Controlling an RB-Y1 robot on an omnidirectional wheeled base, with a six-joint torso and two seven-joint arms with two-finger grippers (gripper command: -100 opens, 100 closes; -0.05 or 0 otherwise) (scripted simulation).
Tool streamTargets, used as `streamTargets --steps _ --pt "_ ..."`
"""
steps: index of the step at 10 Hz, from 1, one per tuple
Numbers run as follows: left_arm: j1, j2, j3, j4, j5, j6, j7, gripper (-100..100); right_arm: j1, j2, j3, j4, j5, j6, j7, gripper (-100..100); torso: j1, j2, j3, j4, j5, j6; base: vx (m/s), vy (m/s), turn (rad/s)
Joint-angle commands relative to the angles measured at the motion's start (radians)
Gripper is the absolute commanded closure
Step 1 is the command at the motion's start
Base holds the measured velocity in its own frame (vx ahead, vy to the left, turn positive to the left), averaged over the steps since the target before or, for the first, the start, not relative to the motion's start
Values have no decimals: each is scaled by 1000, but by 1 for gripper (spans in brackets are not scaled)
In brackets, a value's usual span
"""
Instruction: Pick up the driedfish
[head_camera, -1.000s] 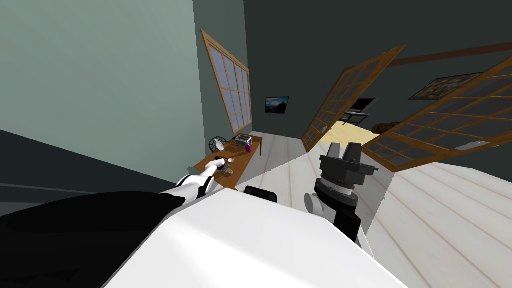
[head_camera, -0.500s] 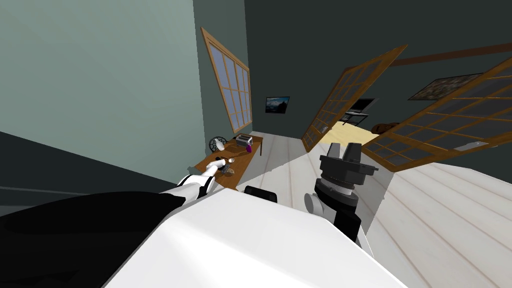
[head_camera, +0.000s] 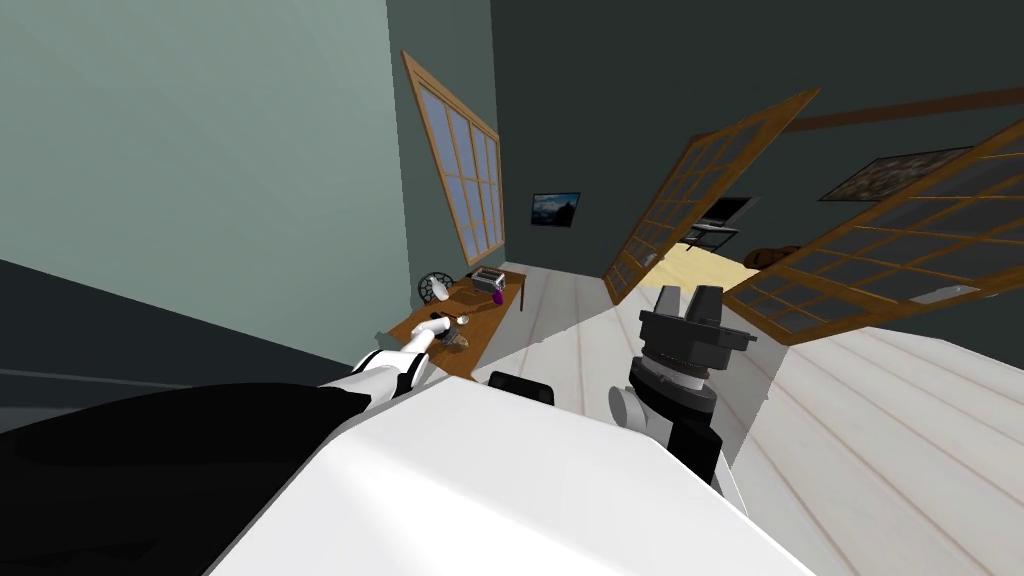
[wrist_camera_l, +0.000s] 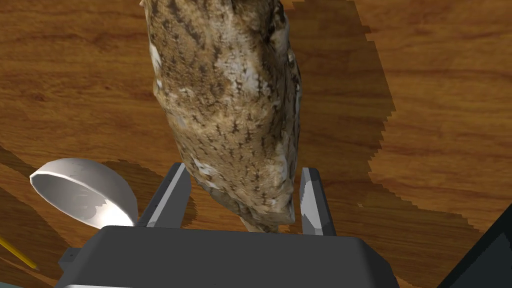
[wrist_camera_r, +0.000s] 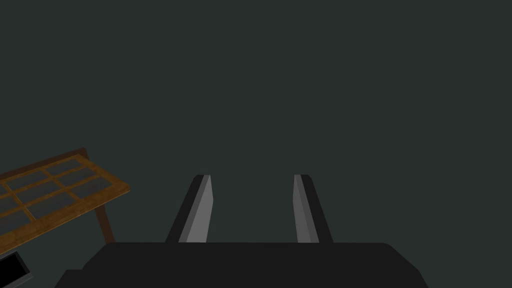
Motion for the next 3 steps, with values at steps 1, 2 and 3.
streamTargets --steps 1,2,3 --pt "-8 23 10 -3 16 29 -23 100 0 0 0 0 0 0 0 0 0 0 0 0 0 0 -16 -76 37" --pt "-9 15 6 4 11 16 -13 100 0 0 0 0 0 0 0 0 -2 0 0 0 -1 0 -5 -35 15" --pt "-10 17 7 6 12 18 -18 0 0 0 0 0 0 0 0 0 0 0 0 0 0 0 -1 -6 -1"
